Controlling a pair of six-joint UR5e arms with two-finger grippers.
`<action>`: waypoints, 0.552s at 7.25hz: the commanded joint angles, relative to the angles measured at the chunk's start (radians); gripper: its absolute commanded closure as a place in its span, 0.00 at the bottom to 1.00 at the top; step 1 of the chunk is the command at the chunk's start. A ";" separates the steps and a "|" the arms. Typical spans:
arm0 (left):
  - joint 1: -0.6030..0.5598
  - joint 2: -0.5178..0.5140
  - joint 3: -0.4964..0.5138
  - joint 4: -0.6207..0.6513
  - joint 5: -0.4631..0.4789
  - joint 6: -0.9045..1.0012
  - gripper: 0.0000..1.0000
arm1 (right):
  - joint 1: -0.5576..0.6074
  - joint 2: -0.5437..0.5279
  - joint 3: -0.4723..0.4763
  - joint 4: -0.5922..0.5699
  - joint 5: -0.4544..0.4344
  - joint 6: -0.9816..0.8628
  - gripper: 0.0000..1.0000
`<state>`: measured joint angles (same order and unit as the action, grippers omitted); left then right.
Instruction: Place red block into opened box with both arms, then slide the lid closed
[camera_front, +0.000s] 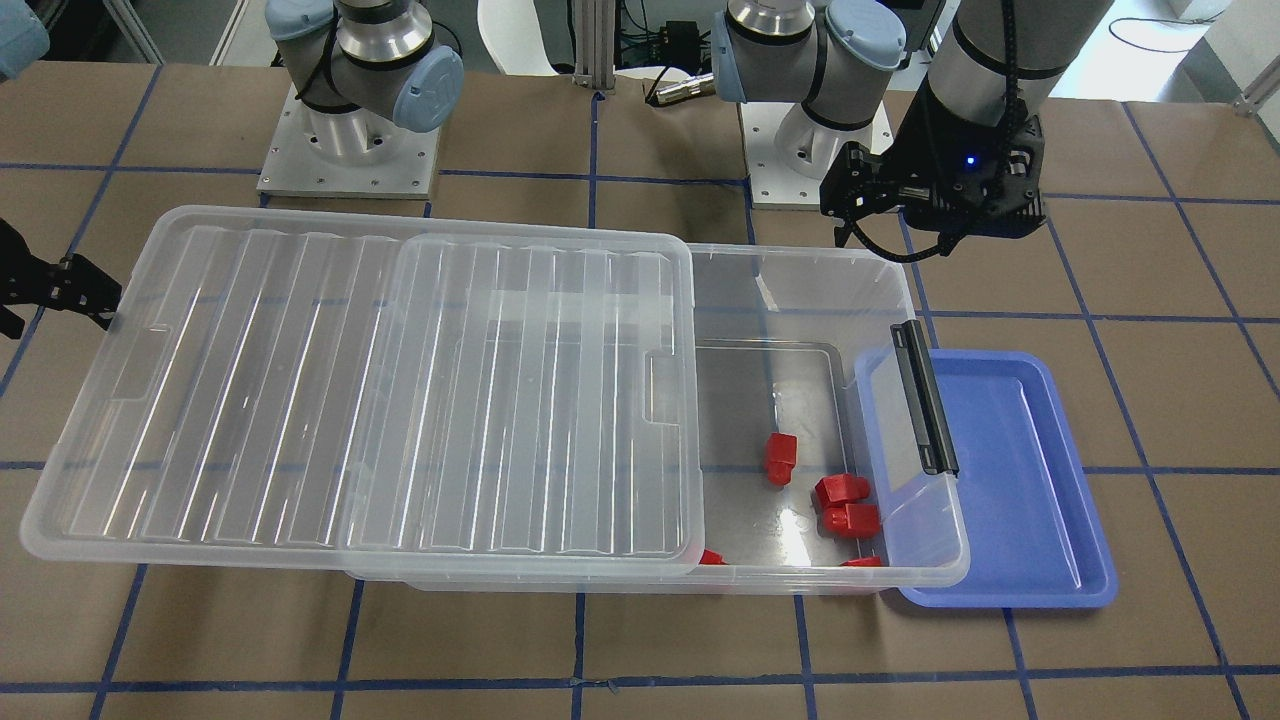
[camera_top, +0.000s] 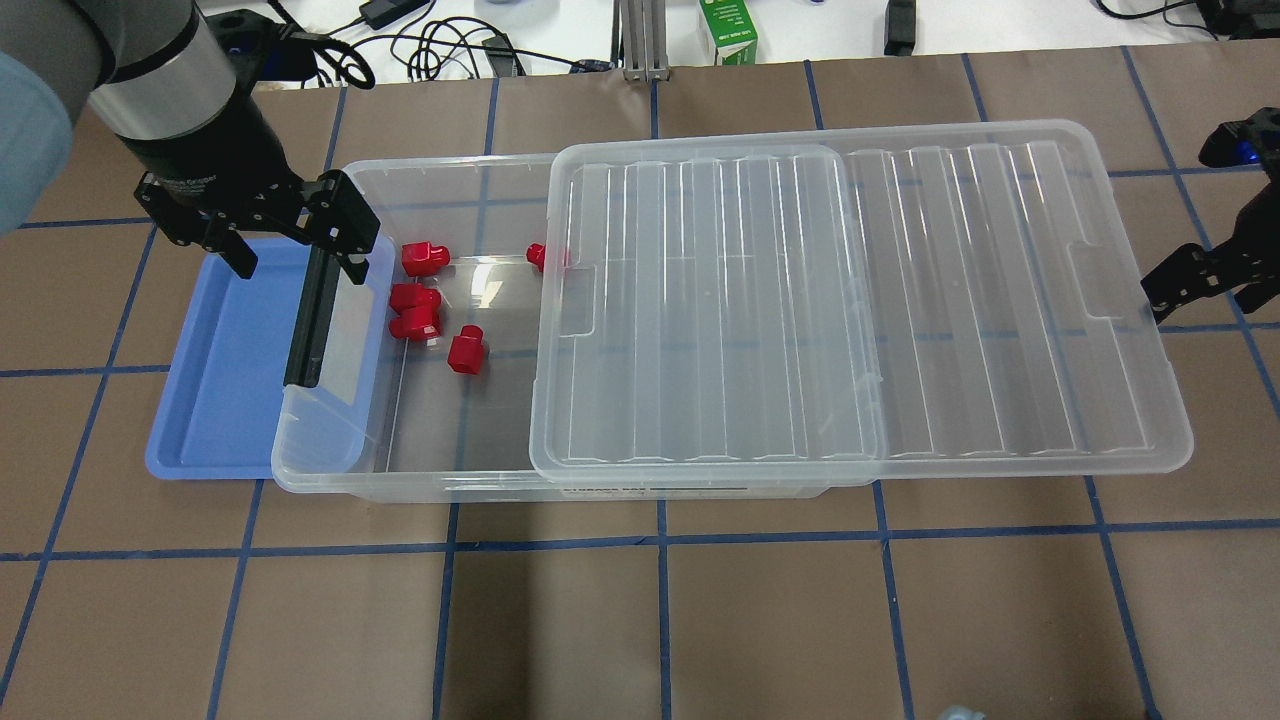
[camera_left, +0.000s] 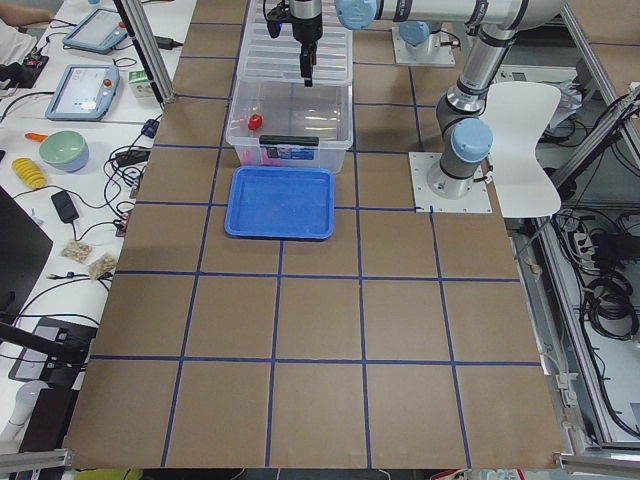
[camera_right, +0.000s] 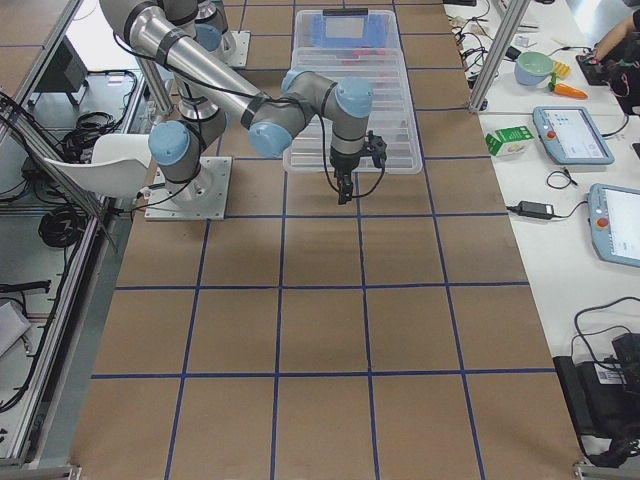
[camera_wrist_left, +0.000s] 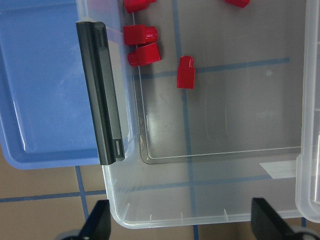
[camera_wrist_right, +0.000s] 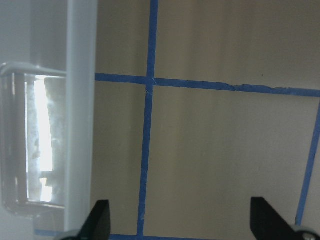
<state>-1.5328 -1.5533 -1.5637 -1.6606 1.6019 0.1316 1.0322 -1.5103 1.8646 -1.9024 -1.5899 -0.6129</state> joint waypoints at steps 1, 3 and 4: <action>0.000 -0.001 -0.001 0.001 -0.005 -0.013 0.00 | 0.044 -0.005 0.010 -0.001 0.015 0.067 0.00; 0.000 -0.007 0.001 0.001 -0.010 -0.021 0.00 | 0.133 -0.005 0.010 -0.003 0.013 0.203 0.00; 0.000 -0.010 0.001 0.001 -0.010 -0.045 0.00 | 0.178 -0.005 0.010 -0.009 0.013 0.267 0.00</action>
<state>-1.5324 -1.5596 -1.5633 -1.6598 1.5934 0.1064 1.1548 -1.5156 1.8742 -1.9064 -1.5765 -0.4273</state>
